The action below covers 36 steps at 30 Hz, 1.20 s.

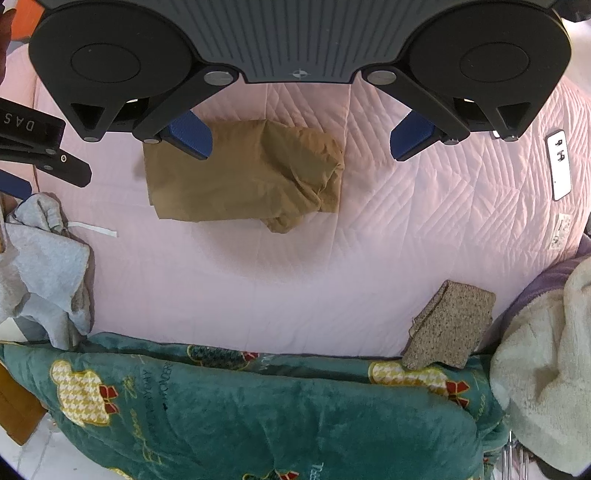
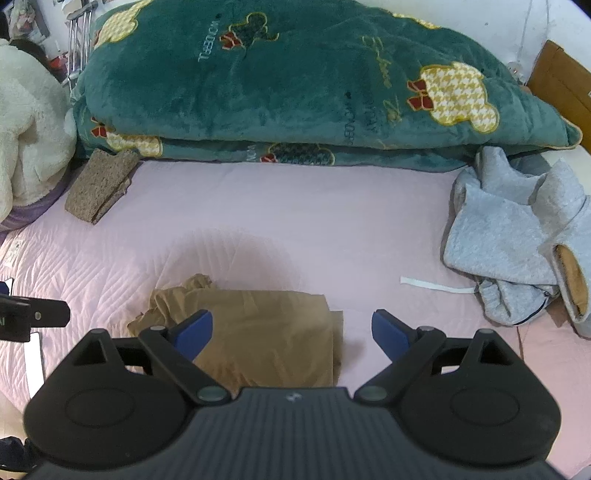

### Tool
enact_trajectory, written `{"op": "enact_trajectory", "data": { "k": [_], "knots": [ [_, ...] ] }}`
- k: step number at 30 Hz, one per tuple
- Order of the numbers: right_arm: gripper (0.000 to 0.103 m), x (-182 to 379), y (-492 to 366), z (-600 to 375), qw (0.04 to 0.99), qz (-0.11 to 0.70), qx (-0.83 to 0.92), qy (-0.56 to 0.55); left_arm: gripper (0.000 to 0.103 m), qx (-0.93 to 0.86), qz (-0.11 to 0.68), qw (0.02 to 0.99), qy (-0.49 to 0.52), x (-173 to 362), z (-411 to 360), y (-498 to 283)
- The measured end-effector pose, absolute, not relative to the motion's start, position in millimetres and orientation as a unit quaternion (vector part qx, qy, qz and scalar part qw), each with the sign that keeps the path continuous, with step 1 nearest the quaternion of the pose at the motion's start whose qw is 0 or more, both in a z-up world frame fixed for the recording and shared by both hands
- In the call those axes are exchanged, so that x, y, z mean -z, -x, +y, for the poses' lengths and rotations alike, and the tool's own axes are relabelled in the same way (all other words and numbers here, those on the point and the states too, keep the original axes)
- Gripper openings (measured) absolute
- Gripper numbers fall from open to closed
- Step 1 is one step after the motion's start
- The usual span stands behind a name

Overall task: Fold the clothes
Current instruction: 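Move both grippers toward the folded tan t-shirt on the bed, then close both grippers on the edge of the folded tan t-shirt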

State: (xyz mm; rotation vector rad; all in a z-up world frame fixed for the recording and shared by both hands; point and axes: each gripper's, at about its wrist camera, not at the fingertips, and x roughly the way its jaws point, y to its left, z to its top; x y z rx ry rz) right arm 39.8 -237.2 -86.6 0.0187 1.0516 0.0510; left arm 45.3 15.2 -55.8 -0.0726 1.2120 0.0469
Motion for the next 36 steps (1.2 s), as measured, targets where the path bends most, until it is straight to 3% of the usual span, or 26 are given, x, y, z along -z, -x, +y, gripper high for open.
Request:
{"op": "enact_trajectory", "data": {
  "k": [6, 11, 16, 17, 18, 19, 21, 22, 24, 32, 35, 36],
  "knots": [
    [0.093, 112.9, -56.5, -242.4, 0.857, 0.515, -0.028, -0.012, 0.103, -0.022, 0.575, 0.817, 0.034, 81.4, 16.9, -66.1],
    [0.086, 150.7, -71.5, -245.3, 0.848, 0.529, -0.035, -0.02, 0.101, -0.012, 0.579, 0.814, 0.045, 114.5, 17.4, -94.9],
    [0.067, 189.3, -88.4, -253.8, 0.844, 0.534, -0.04, -0.023, 0.099, 0.005, 0.572, 0.818, 0.054, 156.9, 13.8, -119.3],
    [0.065, 197.0, -91.9, -255.6, 0.844, 0.535, -0.042, -0.023, 0.094, 0.006, 0.574, 0.817, 0.054, 167.2, 13.4, -122.9],
    [0.056, 204.7, -95.3, -257.4, 0.843, 0.536, -0.043, -0.023, 0.086, 0.007, 0.577, 0.815, 0.056, 176.9, 13.4, -126.4],
    [0.041, 213.1, -99.7, -259.2, 0.841, 0.539, -0.045, -0.022, 0.082, 0.006, 0.579, 0.813, 0.058, 186.5, 13.6, -129.8],
    [0.028, 230.2, -109.1, -263.0, 0.835, 0.547, -0.051, -0.021, 0.074, 0.007, 0.586, 0.808, 0.061, 205.8, 14.2, -136.9],
    [0.026, 236.9, -113.8, -264.9, 0.835, 0.548, -0.051, -0.02, 0.072, 0.01, 0.591, 0.804, 0.064, 216.3, 18.6, -140.6],
    [0.026, 247.6, -127.7, -265.0, 0.836, 0.547, -0.044, -0.011, 0.068, 0.015, 0.598, 0.799, 0.067, 233.9, 20.4, -146.9],
    [0.028, 286.7, -154.7, -272.2, 0.829, 0.558, -0.04, -0.008, 0.068, -0.001, 0.607, 0.79, 0.082, 275.5, 37.2, -171.8],
    [0.033, 295.4, -161.1, -276.6, 0.825, 0.564, -0.036, -0.009, 0.068, 0.001, 0.611, 0.787, 0.088, 284.1, 37.4, -179.5],
    [0.039, 296.8, -163.1, -280.9, 0.824, 0.565, -0.035, -0.011, 0.069, 0.0, 0.61, 0.788, 0.083, 285.4, 37.5, -180.4]
  ]
}}
